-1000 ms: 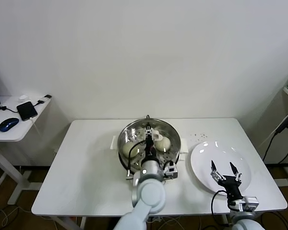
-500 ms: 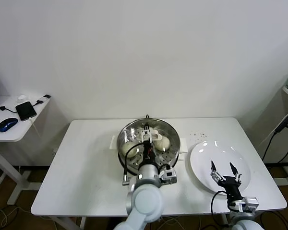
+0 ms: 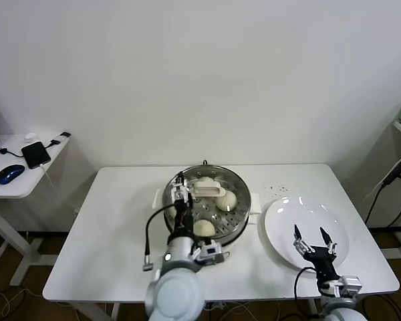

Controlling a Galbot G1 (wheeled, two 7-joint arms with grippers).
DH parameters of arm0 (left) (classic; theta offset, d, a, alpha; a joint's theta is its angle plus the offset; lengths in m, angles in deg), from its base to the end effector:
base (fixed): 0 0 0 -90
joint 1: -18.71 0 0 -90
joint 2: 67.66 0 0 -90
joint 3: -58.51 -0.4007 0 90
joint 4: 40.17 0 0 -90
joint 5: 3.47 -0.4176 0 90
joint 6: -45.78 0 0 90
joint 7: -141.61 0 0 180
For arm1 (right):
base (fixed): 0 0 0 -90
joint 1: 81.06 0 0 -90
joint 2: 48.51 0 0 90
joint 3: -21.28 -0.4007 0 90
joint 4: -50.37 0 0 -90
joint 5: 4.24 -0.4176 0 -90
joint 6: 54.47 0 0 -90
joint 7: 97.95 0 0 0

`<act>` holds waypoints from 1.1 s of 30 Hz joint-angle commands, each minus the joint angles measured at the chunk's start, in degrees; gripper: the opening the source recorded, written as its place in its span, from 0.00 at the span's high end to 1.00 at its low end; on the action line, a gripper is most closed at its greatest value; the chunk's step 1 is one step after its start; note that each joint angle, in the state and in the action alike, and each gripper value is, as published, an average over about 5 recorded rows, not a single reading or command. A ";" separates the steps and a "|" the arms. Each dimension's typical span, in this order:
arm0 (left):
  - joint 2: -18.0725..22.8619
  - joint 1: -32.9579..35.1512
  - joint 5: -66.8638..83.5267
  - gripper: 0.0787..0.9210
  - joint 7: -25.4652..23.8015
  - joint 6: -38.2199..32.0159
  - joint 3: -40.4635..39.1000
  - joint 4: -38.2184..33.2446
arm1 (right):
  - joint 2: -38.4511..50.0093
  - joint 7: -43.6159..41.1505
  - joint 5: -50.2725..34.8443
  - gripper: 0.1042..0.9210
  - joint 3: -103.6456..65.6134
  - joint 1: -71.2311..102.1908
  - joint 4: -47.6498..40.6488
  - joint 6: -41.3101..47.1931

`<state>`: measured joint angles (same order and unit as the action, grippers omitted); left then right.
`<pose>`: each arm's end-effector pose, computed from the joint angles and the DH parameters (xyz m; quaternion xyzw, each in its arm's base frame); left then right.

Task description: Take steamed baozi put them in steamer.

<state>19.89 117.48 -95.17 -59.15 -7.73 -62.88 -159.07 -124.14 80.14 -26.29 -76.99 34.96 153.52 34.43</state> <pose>0.2769 -0.1817 -0.2520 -0.0053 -0.7801 -0.6238 0.0488 0.2381 -0.1325 -0.4296 -0.0285 -0.9947 -0.0503 0.0848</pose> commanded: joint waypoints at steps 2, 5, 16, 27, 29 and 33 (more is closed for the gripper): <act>-3.42 7.50 20.41 0.12 7.57 -5.62 17.43 -8.72 | 0.34 -3.39 -1.78 0.12 -0.12 1.33 0.56 -2.33; -3.16 7.24 36.64 0.12 10.08 -9.79 25.04 -8.58 | 0.79 -5.31 -1.99 0.12 -0.18 1.75 0.13 -4.60; -1.70 17.17 81.46 0.12 13.37 -29.10 41.90 -3.41 | 1.59 -4.56 -1.19 0.12 0.52 4.56 3.38 -4.07; -1.83 25.55 94.82 0.12 13.32 -27.34 40.97 0.46 | 1.49 -2.87 -2.54 0.12 0.82 5.04 2.78 -4.45; -1.90 26.13 94.89 0.12 13.22 -27.46 40.71 0.11 | 1.62 -3.29 -2.55 0.12 0.72 5.66 2.71 -5.41; -2.07 27.47 95.03 0.12 12.86 -27.86 39.85 -1.46 | 2.32 -3.74 -1.80 0.12 0.27 7.16 3.53 -6.09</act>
<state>17.96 139.12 -12.54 -46.95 -32.72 -25.90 -160.39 -122.53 76.93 -28.61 -76.36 40.01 156.08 30.03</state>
